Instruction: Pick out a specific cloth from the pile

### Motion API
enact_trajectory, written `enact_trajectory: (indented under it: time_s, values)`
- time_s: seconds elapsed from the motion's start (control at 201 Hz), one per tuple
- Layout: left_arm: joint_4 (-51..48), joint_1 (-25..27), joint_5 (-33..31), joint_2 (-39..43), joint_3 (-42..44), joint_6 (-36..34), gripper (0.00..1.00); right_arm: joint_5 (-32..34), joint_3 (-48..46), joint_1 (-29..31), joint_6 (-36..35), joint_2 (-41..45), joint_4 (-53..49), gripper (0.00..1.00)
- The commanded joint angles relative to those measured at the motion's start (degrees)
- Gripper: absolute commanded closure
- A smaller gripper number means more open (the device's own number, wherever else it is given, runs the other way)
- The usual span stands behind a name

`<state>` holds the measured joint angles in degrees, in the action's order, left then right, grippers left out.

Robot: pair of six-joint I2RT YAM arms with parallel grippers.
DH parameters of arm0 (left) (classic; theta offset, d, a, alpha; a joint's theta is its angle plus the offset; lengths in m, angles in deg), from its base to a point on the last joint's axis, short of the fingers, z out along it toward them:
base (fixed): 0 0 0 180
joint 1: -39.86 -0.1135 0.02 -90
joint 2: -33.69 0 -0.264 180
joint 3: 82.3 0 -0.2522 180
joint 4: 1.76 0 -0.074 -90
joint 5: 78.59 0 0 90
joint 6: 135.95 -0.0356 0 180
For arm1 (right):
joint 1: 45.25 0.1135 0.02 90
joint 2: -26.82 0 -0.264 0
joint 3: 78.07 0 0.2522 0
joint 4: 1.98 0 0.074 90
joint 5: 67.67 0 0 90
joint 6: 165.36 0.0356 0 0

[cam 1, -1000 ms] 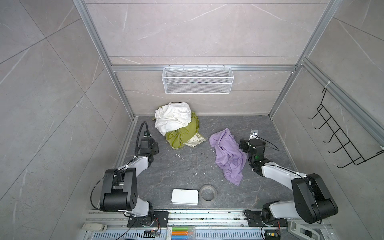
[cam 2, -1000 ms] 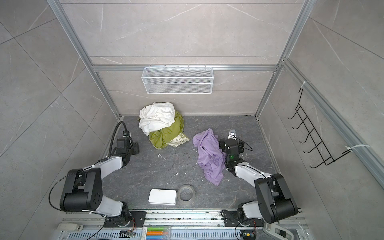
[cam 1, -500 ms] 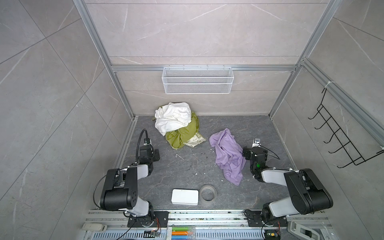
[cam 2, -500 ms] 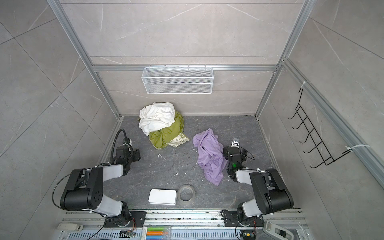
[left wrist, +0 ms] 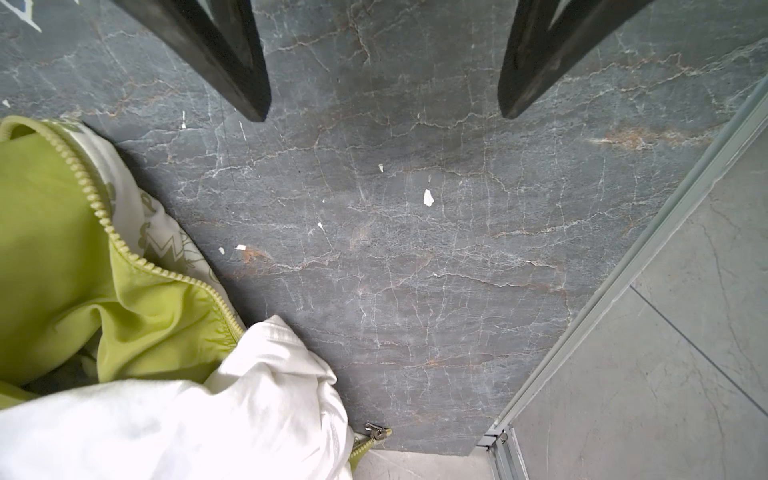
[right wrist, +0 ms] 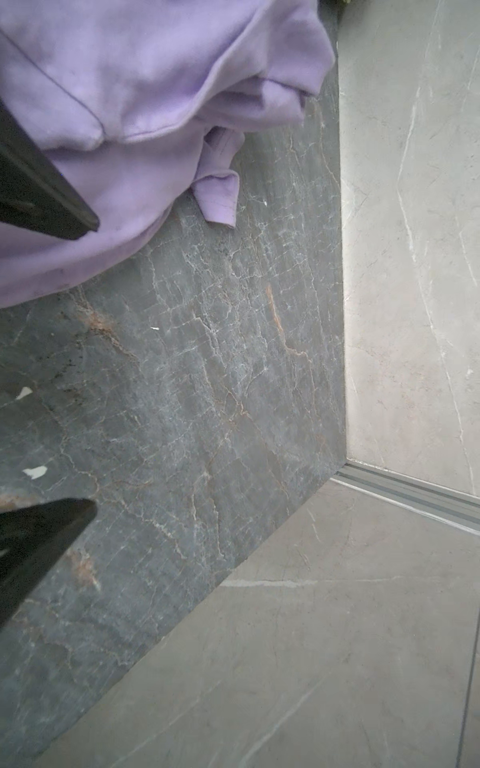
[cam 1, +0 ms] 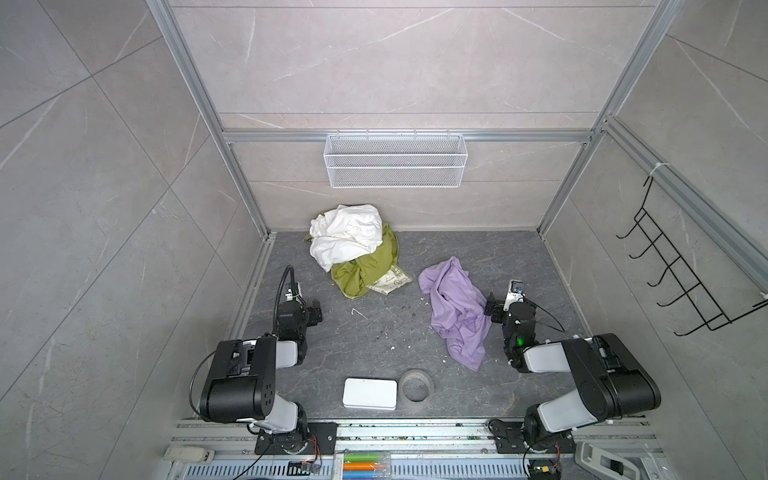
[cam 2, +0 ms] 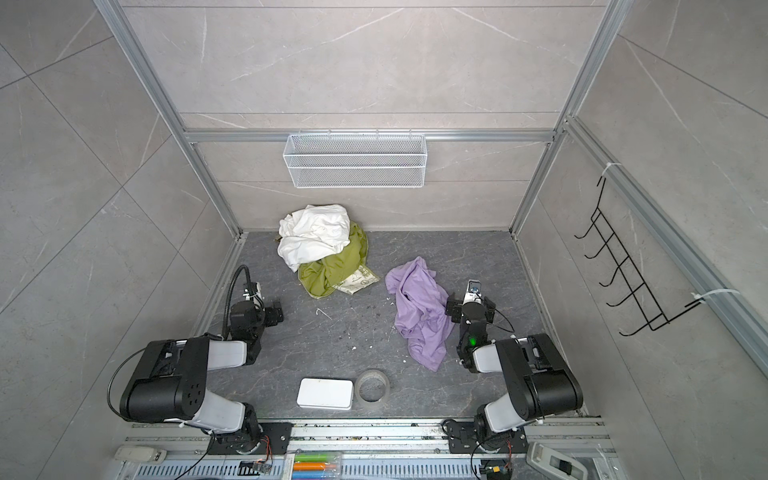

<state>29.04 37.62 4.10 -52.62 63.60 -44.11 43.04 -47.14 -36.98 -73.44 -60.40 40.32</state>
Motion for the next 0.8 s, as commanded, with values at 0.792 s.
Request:
enact_trajectory:
  time_s: [0.792]
  values:
    - [3.72, 0.03, -0.34, 0.17, -0.58, -0.52, 0.0, -6.91, 3.23, -2.91, 1.7, -0.14, -4.37, 0.01]
